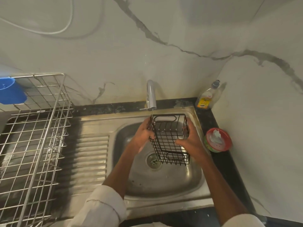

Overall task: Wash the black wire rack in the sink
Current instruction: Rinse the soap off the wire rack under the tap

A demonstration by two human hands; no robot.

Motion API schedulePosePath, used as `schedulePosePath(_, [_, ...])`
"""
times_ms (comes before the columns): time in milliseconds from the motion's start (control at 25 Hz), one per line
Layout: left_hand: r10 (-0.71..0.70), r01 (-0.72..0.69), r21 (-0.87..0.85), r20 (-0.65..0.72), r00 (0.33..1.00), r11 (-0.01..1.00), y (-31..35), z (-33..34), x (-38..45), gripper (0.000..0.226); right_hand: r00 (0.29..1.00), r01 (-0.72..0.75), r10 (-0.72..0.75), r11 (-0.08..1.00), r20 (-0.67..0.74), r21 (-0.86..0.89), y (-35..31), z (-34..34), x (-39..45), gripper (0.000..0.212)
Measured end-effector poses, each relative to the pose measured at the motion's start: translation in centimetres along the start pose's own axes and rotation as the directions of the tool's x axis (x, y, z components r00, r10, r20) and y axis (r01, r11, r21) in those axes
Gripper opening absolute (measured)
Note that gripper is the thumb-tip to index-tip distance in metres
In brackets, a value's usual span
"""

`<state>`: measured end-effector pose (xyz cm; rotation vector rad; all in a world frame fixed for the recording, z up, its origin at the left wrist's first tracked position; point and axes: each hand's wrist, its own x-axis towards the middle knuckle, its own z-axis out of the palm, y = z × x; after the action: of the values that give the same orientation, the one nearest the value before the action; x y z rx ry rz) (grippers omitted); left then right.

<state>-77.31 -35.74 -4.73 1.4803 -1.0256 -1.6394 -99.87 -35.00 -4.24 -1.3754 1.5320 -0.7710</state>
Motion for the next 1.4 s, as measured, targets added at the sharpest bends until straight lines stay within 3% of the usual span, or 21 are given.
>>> schedulePosePath(320, [0.036,-0.032,0.024,-0.191,0.981,0.999,-2.0,-3.1,-3.3,0.093,0.959,-0.028,0.027,1.000,0.284,0.000,-2.1,3.1,1.6,0.119])
schedulePosePath(760, [0.078,-0.118,-0.066,-0.440,0.895,0.991,-1.7,-5.3,-6.7,0.093,0.901,-0.037,0.078,0.994,0.426,-0.104,-6.6,8.0,3.8,0.120])
schedulePosePath(1000, [0.118,-0.116,0.028,-0.396,0.911,0.993,0.1,-3.5,-6.1,0.100,0.945,-0.021,0.039,0.998,0.325,-0.059,-5.2,5.9,3.6,0.120])
schedulePosePath(1160, [0.133,-0.105,0.096,-0.354,0.926,0.990,0.4,-1.2,-5.8,0.086,0.977,-0.024,0.026,1.000,0.212,-0.014,-3.6,3.9,3.3,0.108])
schedulePosePath(1400, [0.143,-0.113,0.089,-0.496,0.857,0.990,-1.7,-1.6,-7.8,0.086,0.949,0.018,-0.031,0.999,0.313,0.046,-4.3,5.9,3.6,0.106])
